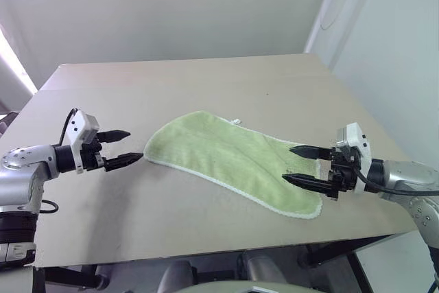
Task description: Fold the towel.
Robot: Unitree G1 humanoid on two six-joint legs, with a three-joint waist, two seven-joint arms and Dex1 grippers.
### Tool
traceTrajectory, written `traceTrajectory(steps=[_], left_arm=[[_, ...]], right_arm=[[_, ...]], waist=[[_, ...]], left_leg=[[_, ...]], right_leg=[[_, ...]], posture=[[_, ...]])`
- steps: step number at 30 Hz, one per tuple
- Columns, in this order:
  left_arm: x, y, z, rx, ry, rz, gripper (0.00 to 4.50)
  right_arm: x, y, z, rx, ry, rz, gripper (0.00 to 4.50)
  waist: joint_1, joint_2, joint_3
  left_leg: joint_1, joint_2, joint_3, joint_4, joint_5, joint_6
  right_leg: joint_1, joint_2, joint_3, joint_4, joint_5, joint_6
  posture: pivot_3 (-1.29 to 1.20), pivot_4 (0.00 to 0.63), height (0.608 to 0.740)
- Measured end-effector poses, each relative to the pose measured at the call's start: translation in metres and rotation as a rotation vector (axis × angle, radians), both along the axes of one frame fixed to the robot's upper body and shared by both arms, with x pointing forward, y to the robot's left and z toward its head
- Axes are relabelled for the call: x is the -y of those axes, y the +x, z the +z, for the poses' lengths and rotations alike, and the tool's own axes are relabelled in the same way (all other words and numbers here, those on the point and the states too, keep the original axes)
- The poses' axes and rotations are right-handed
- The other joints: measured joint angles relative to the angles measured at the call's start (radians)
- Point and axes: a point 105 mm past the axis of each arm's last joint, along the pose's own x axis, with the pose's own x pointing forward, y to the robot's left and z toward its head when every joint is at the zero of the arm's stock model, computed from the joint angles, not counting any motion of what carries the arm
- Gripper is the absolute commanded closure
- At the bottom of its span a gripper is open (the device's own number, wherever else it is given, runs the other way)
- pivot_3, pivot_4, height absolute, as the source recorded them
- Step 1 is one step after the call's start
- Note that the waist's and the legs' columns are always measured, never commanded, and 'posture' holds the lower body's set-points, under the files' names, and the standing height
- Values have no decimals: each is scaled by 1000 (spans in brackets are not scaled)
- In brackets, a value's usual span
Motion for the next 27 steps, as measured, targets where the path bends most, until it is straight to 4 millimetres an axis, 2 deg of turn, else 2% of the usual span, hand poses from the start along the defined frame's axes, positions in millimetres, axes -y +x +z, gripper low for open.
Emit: traceTrajectory(steps=[10, 15, 18, 21, 27], left_arm=[[2, 2, -3, 8, 16, 2, 0], [3, 11, -6, 33, 35, -2, 0], [2, 19, -13, 50, 43, 18, 0], [5, 20, -22, 37, 44, 9, 0], [-2, 22, -33, 14, 71, 13, 0]], right_arm=[[-3, 7, 1, 28, 8, -15, 317], [-2, 7, -12, -14, -44, -55, 317], [-2, 5, -13, -35, -44, -68, 317], [0, -1, -12, -50, -66, -57, 317], [7, -24, -27, -131, -153, -2, 317]], waist=[[3, 0, 0], [3, 0, 0], [3, 0, 0], [3, 0, 0], [4, 0, 0]], left_leg=[[-1, 0, 0, 0, 0, 0], [-1, 0, 0, 0, 0, 0], [-1, 0, 0, 0, 0, 0], [-1, 0, 0, 0, 0, 0], [-1, 0, 0, 1, 0, 0]], right_leg=[[0, 0, 0, -1, 0, 0], [0, 0, 0, 0, 0, 0], [0, 0, 0, 0, 0, 0], [0, 0, 0, -1, 0, 0], [0, 0, 0, -1, 0, 0]], posture=[[0, 0, 712], [0, 0, 712], [0, 0, 712], [0, 0, 712], [0, 0, 712]])
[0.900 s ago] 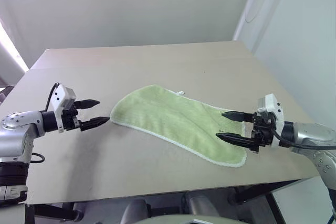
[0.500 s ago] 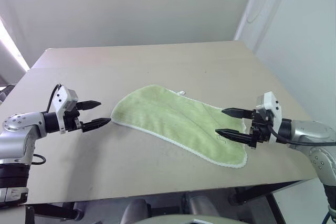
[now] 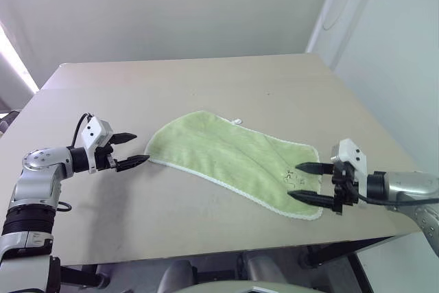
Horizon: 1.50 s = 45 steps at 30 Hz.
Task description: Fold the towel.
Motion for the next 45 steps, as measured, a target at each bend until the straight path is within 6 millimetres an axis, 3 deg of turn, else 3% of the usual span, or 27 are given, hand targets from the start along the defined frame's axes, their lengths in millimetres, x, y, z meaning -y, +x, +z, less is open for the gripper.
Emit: traceTrajectory(steps=[7, 10, 16, 26, 29, 40, 45], left_arm=[[0, 21, 1, 39, 75, 18, 0], [2, 25, -12, 6, 109, 20, 0], [12, 28, -35, -58, 200, -38, 0], [22, 48, -40, -77, 331, -47, 0], [22, 47, -41, -88, 335, -58, 647], [32, 32, -45, -183, 293, -183, 4481], [31, 30, -44, -213, 277, -178, 4481]], right_arm=[[0, -14, -19, -29, -71, 2, 317], [2, -22, -29, -65, -98, -7, 317], [5, -20, -25, -28, -120, -36, 317], [10, -23, -25, -19, -147, -92, 317], [10, -24, -24, -19, -149, -99, 260], [16, -23, -22, -15, -163, -132, 260], [15, -25, -23, -24, -160, -126, 260]], waist=[[2, -1, 0], [1, -1, 0], [1, -4, 0], [8, 0, -4], [7, 0, -5], [6, 0, -5], [1, 0, -5]], left_leg=[[0, 0, 0, 0, 0, 0], [-1, 0, 0, 0, 0, 0], [0, 0, 0, 0, 0, 0], [1, -1, 0, 0, 0, 0], [1, -1, -1, 0, 0, 0], [1, -1, -1, 0, 0, 0], [1, 0, -1, 0, 0, 0]], right_leg=[[0, 0, 0, 0, 0, 0], [0, 0, 0, -1, 0, 0], [0, 0, 0, 1, 0, 0], [5, 0, 0, 0, 0, 0], [5, 0, -1, 0, 0, 0], [5, 0, -1, -1, 0, 0], [5, 0, -1, -1, 0, 0]], posture=[[0, 0, 712], [0, 0, 712], [0, 0, 712], [0, 0, 712], [0, 0, 712], [0, 0, 712], [0, 0, 712]])
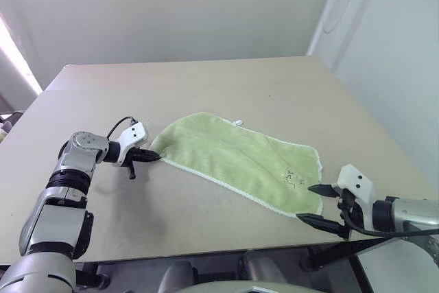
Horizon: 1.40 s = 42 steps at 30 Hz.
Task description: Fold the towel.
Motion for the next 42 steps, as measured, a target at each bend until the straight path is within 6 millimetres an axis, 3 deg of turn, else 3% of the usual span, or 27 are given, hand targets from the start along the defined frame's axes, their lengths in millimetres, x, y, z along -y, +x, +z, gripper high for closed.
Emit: traceTrajectory(steps=[7, 15, 22, 34, 38, 42], left_arm=[[0, 1, 2, -23, -16, 28, 4481], [-3, 3, 3, -19, -9, 56, 4481], [-2, 3, 5, -2, -6, 53, 4481], [-5, 0, 5, -11, -14, 74, 4500], [-6, -1, 5, -49, -52, 106, 4500], [-10, 1, 15, -104, -103, 154, 4500]], right_arm=[[0, -1, -1, -5, -2, 0, 260], [-4, -12, -21, -59, -35, 28, 260], [7, -1, -34, -26, -118, -4, 260], [12, 8, -42, 20, -182, 30, 4428], [16, 12, -35, 45, -182, 14, 4469], [21, 26, -15, 123, -169, -12, 4469]], waist=[[1, 0, 0], [-1, -1, 1], [-1, -2, 1], [-2, -9, 0], [-2, -9, 0], [-2, -9, 1]], left_leg=[[-1, 0, 0, -1, 0, 0], [0, 0, 0, 0, 0, 0], [-1, 0, 0, 0, 0, 0], [-1, 1, 1, 1, 0, 0], [-1, 0, 1, 0, 0, 0], [-3, 0, 0, -2, -1, 1]], right_leg=[[-2, 0, 0, -1, 0, 0], [-2, 0, 0, 0, 0, 0], [-3, 0, 0, -1, 0, 0], [-2, 0, 0, -3, 0, 0], [-3, 0, 0, -2, 0, 0], [-5, 1, 0, -2, 0, 0]], posture=[[0, 0, 712], [0, 0, 712], [0, 0, 712], [0, 0, 712], [0, 0, 712], [0, 0, 712]])
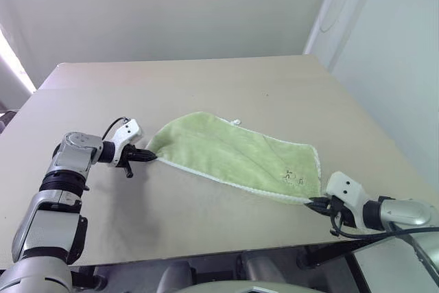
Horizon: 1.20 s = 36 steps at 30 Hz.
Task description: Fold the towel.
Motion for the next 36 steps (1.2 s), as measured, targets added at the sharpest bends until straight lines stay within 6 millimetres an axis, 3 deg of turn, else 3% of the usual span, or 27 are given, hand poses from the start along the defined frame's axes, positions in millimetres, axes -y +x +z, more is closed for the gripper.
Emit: traceTrajectory(steps=[7, 16, 21, 25, 28, 30, 32, 33, 36], left_arm=[[-2, 33, 68, 71, -223, 166, 4500], [23, 87, 165, 316, -546, 379, 4500], [30, 109, 178, 456, -507, 509, 4500], [14, 110, 194, 546, -429, 550, 4500], [0, 97, 213, 596, -327, 440, 4500], [-6, 87, 211, 584, -235, 342, 4500], [-13, 77, 198, 527, -171, 269, 4500], [-28, 63, 165, 408, -119, 229, 4500], [-26, 54, 143, 332, -102, 170, 4500]], right_arm=[[10, 57, 45, 288, 49, -120, 4469], [31, 148, 126, 703, 143, -383, 4469], [38, 188, 164, 856, 132, -462, 4469], [47, 203, 184, 931, 122, -507, 4469], [42, 203, 181, 908, 146, -456, 4469], [40, 197, 168, 866, 150, -404, 4469], [38, 187, 144, 793, 155, -365, 4469], [42, 174, 104, 664, 153, -359, 4469], [37, 165, 96, 636, 152, -336, 4469]], waist=[[-1, -2, 1], [-2, 1, 4], [-4, 5, 6], [-15, 6, 6], [-29, 6, 6], [-29, 7, 6], [-29, 7, 6], [-29, 7, 6], [-27, 8, 6]], left_leg=[[1, -1, 0, 2, 0, 0], [0, -1, 0, 0, 0, 0], [0, -1, 0, -2, 0, 0], [-2, -1, 0, -5, 0, 0], [-2, -2, 1, -10, 0, 0], [0, -3, 1, -13, 0, 0], [0, -3, 1, -14, 0, 0], [0, -3, 0, -14, 0, 0], [0, -3, 1, -12, 0, 0]], right_leg=[[1, -1, 0, 1, 0, 0], [0, -1, 1, 1, 1, 0], [-1, -1, 1, 2, 4, 2], [-4, 0, 2, 2, 4, 1], [-5, -1, 3, 0, 4, 2], [-4, -1, 3, -1, 3, 2], [-5, -1, 3, -1, 2, 1], [-5, -1, 3, 1, 1, 1], [-6, -1, 3, 4, 0, 0]], posture=[[0, 0, 712], [0, 0, 712], [0, 0, 712], [0, 0, 712], [0, 0, 712], [0, 0, 712], [0, 0, 712], [0, 0, 712], [0, 0, 712]])
